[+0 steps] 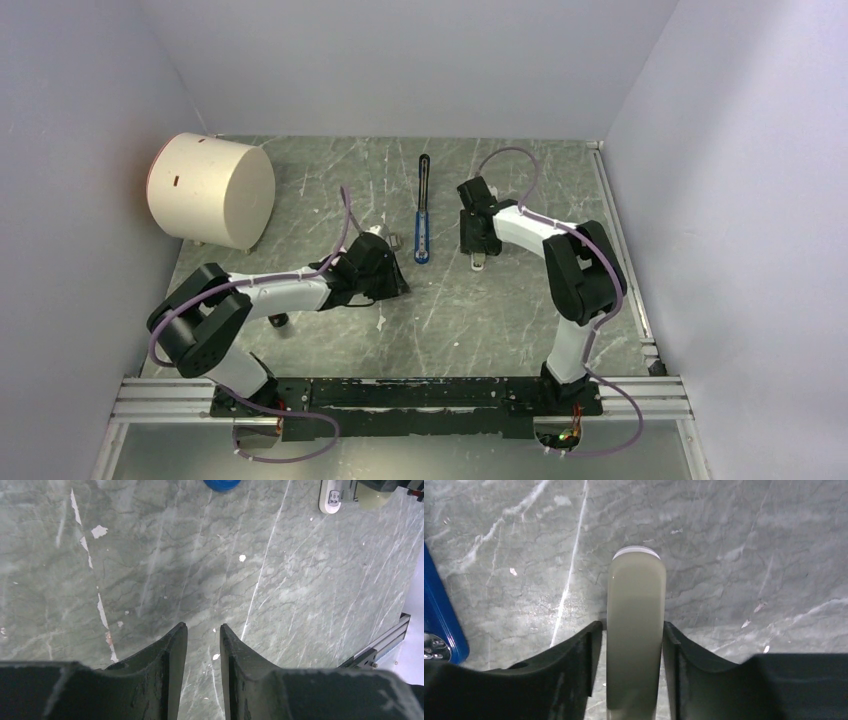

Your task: Load the staples into the stapler

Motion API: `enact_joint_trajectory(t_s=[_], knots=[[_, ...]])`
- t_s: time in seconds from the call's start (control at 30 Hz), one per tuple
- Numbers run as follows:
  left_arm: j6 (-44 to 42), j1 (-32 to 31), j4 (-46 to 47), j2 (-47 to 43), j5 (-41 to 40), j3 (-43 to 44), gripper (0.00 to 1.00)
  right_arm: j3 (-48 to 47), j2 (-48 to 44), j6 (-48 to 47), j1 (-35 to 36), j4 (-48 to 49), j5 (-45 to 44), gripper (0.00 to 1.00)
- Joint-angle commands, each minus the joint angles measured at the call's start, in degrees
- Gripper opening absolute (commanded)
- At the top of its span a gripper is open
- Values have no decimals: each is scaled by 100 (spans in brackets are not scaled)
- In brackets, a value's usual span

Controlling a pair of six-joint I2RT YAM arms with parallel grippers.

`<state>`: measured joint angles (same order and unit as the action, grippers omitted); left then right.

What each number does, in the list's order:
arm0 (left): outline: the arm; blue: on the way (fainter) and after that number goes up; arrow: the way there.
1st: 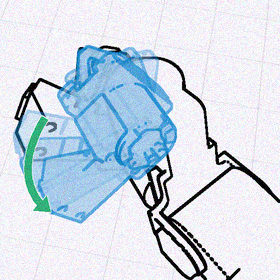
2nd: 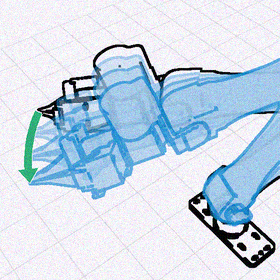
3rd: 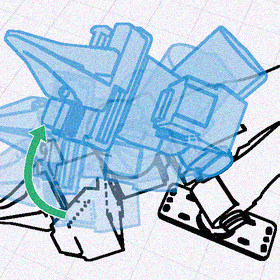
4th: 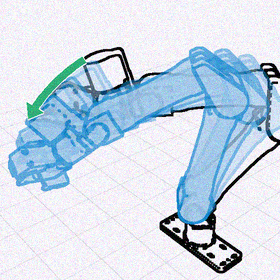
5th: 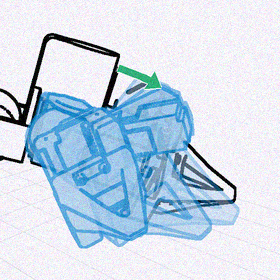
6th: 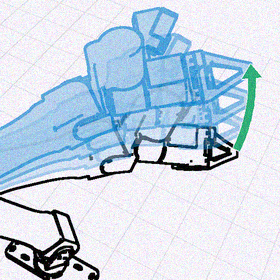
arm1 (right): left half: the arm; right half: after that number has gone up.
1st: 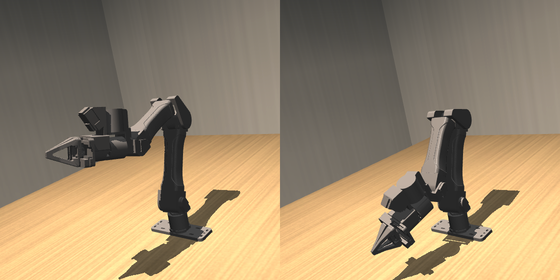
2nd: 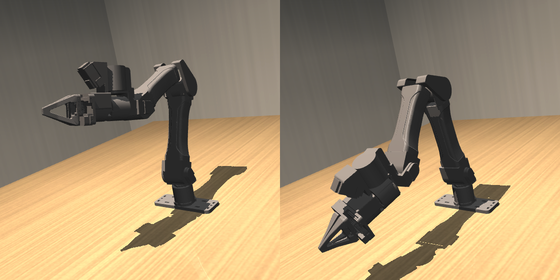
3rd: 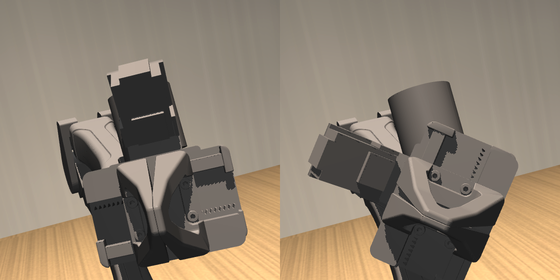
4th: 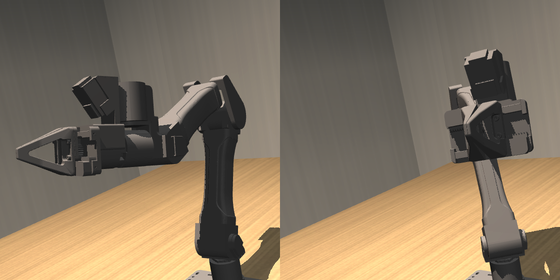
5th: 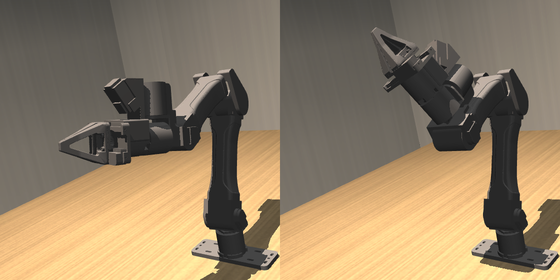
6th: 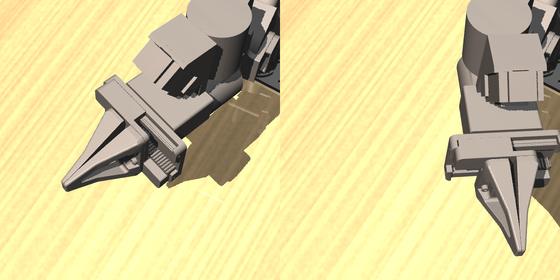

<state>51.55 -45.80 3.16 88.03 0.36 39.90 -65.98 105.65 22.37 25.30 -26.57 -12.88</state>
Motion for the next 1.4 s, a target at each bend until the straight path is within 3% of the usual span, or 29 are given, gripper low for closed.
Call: enact_joint_trajectory(t_s=[0.0, 0.1, 0.2, 0.5, 0.87, 1.13, 1.37], knots=[[-224, 80, -107, -175, 162, -78, 35, -147, -37, -333, -26, -84, -31, 57], [-290, 105, -131, -125, 219, -70, 34, -343, -256, -328, -50, -346, -225, 70], [-336, 106, -114, -119, 222, -85, 35, -673, -496, -403, -51, -459, -215, 76], [-373, 112, -273, -378, -27, -59, 42, -2078, -267, -404, 194, 128, 77, 79], [-326, 111, -292, -618, -173, -208, 57, -4103, 1367, -32, 381, 916, -158, 80], [-325, 107, -307, -639, -174, -237, 60, -4826, 2211, -112, 386, 886, -254, 76], [-310, 114, -283, -575, -139, -246, 60, -5022, 2543, -143, 392, 842, -266, 55]])
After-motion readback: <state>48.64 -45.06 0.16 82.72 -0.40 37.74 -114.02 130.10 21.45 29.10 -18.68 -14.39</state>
